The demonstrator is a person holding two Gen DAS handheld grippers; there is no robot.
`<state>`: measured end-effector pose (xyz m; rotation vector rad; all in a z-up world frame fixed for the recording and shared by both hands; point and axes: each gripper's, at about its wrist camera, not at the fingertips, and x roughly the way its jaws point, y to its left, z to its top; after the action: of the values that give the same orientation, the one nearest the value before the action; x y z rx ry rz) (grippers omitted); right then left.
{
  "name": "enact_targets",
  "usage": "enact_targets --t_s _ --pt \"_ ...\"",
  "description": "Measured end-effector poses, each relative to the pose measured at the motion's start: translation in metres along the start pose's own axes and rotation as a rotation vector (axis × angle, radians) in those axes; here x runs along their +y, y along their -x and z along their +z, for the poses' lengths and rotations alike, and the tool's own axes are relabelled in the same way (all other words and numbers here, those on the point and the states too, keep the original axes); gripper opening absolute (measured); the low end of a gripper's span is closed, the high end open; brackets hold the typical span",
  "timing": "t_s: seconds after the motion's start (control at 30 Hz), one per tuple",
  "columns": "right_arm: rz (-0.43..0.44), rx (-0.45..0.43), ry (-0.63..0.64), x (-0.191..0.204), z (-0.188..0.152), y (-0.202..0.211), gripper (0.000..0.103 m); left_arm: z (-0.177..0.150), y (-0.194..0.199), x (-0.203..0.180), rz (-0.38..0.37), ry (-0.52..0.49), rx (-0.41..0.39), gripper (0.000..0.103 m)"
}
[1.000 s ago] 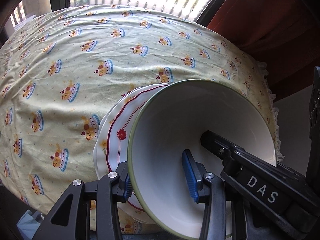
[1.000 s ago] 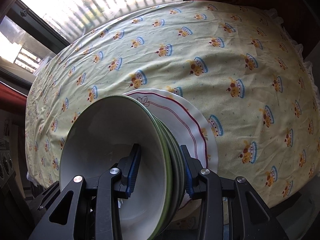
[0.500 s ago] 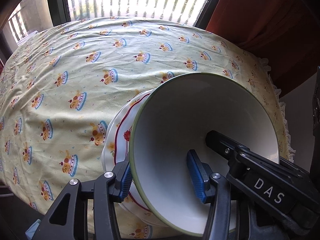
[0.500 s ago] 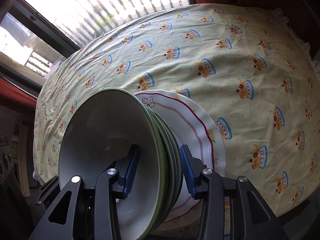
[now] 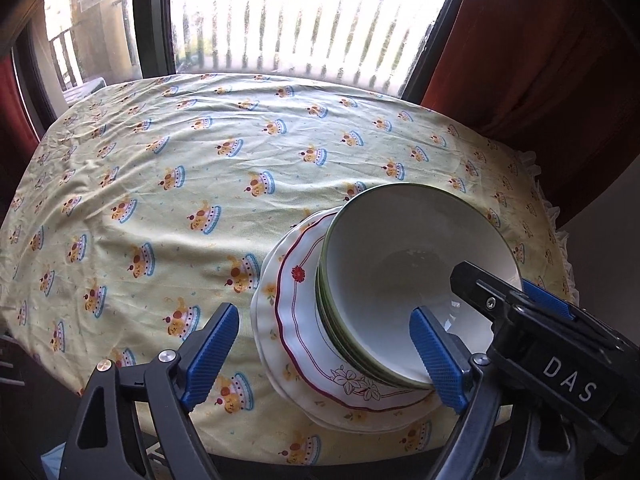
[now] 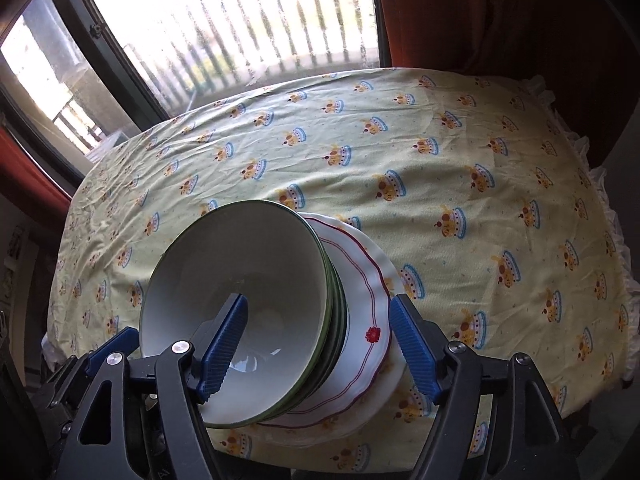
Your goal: Organize plates and bowls
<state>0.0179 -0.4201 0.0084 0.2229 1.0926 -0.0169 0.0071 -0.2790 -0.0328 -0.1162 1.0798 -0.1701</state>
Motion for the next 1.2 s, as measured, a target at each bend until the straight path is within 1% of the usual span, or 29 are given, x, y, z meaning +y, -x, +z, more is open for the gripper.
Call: enact_targets --t_s 0.13,0.2,0.33,0.47,0.53,0.6,0.67,0.77,0.87,0.93,1.0,1.1,1.2 --pt "-0.034 -0.062 0.002 0.017 -0.004 0.017 0.076 0.002 0.019 0.01 0.02 -0.047 -0.088 0.089" --pt "-0.051 -0.099 0.003 0.028 -0.005 0.026 0.076 0.004 0.028 0.019 0.009 -0.062 -0.114 0.089" --pt "-0.066 -0.157 -0.025 0.05 -0.011 0.041 0.082 0.006 0.045 0.044 -0.004 -0.08 -0.173 0.089" --pt "-0.076 -0.194 -0.03 0.079 -0.02 0.048 0.083 0.001 0.063 0.073 -0.049 -0.126 -0.228 0.089" --pt "-0.062 -0.21 -0.039 0.094 -0.026 0.051 0.085 -0.002 0.071 0.088 -0.041 -0.138 -0.257 0.098" --pt "-0.058 -0.23 -0.047 0.109 -0.034 0.052 0.087 -0.004 0.077 0.104 -0.033 -0.143 -0.278 0.1" --pt "-0.058 -0.249 -0.051 0.124 -0.041 0.053 0.089 -0.006 0.081 0.122 -0.02 -0.138 -0.293 0.1" --pt "-0.074 -0.272 -0.05 0.146 -0.051 0.051 0.09 -0.008 0.082 0.149 0.037 -0.127 -0.315 0.1" --pt "-0.089 -0.264 -0.052 0.162 -0.061 0.042 0.091 -0.014 0.081 0.175 0.097 -0.136 -0.344 0.1" --pt "-0.088 -0.261 -0.054 0.171 -0.068 0.035 0.091 -0.018 0.08 0.191 0.119 -0.14 -0.354 0.1" --pt "-0.096 -0.283 -0.048 0.18 -0.076 0.031 0.091 -0.023 0.077 0.207 0.129 -0.131 -0.352 0.1" --pt "-0.121 -0.342 -0.008 0.192 -0.09 0.026 0.091 -0.031 0.073 0.224 0.129 -0.114 -0.359 0.1" --pt "-0.141 -0.358 0.006 0.199 -0.101 0.018 0.091 -0.038 0.067 0.236 0.097 -0.099 -0.331 0.1"
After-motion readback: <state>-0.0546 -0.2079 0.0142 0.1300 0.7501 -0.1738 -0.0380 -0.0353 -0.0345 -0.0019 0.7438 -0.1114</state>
